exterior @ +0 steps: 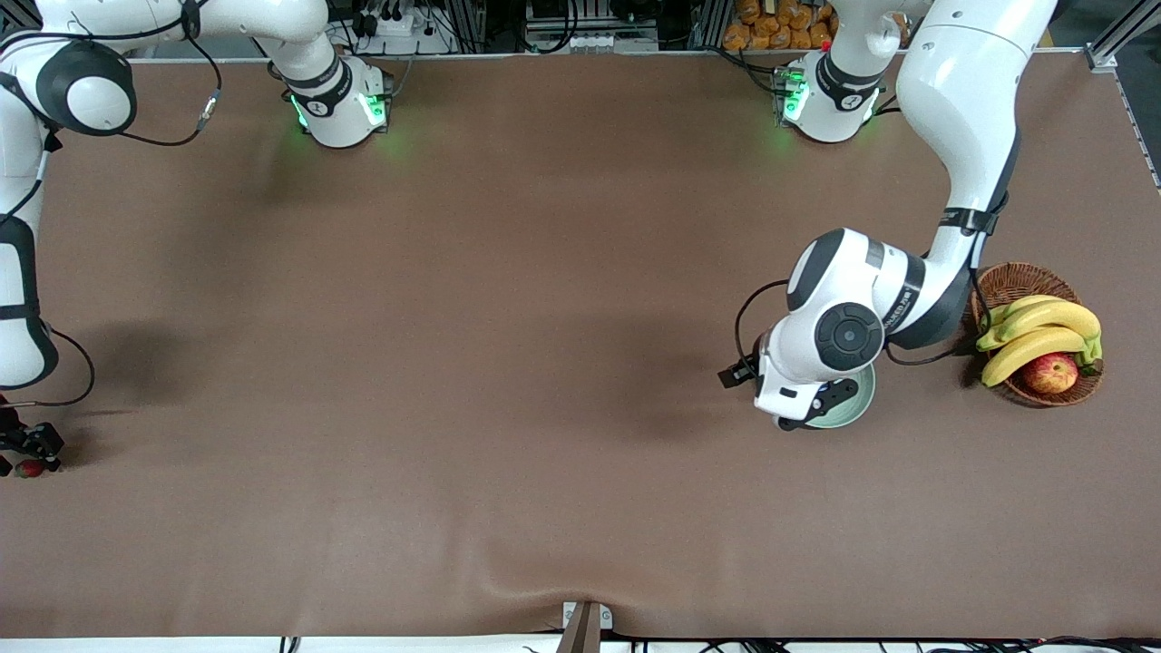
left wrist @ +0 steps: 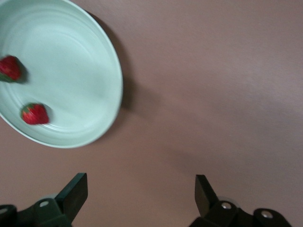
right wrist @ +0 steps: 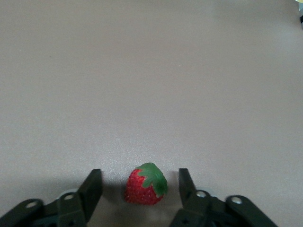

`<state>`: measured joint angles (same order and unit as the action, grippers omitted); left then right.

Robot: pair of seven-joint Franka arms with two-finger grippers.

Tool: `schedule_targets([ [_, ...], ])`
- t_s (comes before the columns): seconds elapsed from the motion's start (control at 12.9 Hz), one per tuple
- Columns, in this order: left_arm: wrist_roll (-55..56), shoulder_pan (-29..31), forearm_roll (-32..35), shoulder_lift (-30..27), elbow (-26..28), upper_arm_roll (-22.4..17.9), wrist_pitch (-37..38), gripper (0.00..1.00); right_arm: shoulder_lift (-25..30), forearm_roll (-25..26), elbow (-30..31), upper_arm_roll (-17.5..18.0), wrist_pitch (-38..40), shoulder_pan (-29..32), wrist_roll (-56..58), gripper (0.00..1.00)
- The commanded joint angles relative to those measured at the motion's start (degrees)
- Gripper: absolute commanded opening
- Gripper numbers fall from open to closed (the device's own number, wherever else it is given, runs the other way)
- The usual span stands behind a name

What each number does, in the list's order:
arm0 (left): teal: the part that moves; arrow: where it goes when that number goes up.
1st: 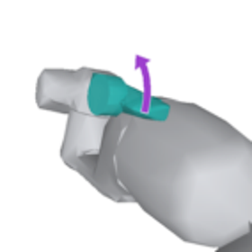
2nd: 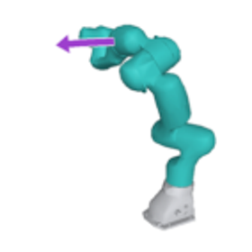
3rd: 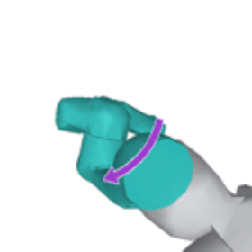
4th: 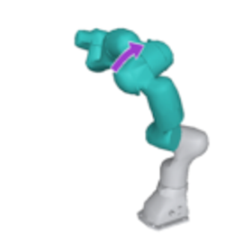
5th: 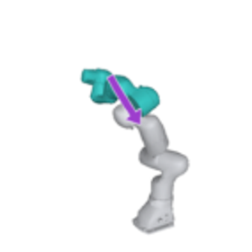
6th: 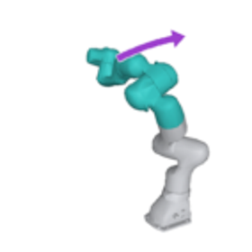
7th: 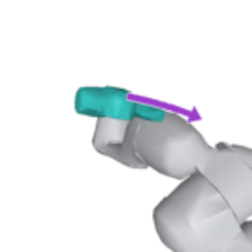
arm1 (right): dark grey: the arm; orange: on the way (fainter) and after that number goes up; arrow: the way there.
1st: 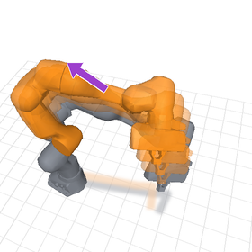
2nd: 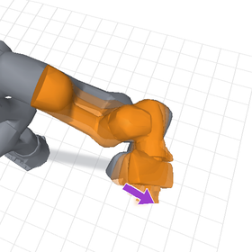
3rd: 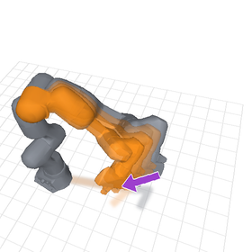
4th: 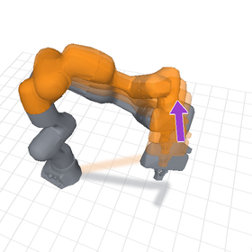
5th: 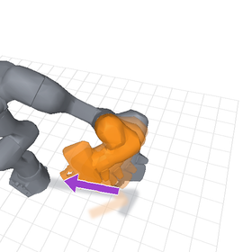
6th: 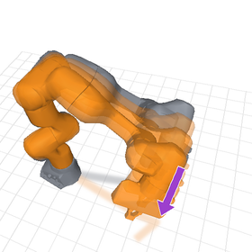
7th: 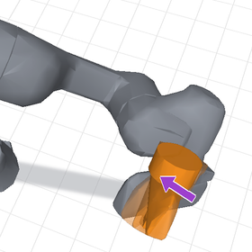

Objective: Collect all strawberries into plate
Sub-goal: 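Place strawberry on plate with the left gripper while the right gripper grasps another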

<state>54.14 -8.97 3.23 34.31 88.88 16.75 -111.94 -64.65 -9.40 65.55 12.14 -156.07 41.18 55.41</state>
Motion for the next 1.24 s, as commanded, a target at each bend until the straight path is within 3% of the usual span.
schedule_targets([
  [0.0,3.0,-1.5,-1.3,2.4,-4.1,0.0,0.2,1.0,-1.5,-0.7,-1.7,1.7,-1.8,1.0,5.5,0.29],
  [0.15,3.5,-2.6,-2.3,3.0,-5.6,0.0,0.1,1.0,-1.4,-0.6,-1.7,1.6,-2.1,0.8,5.7,0.11],
  [0.31,3.9,-2.9,-2.8,3.0,-6.7,0.0,0.1,1.0,-1.4,-0.6,-1.7,1.6,-2.2,0.6,7.2,0.02],
  [0.93,2.4,-0.2,-2.0,-4.2,-6.7,-0.5,1.1,1.0,2.2,-0.8,-1.0,1.7,-1.4,-3.3,10.2,0.0],
  [1.16,-1.1,1.0,-2.0,-8.4,-6.6,-0.7,4.2,1.0,4.5,-0.8,-0.4,2.2,4.1,-4.4,8.2,0.0],
])
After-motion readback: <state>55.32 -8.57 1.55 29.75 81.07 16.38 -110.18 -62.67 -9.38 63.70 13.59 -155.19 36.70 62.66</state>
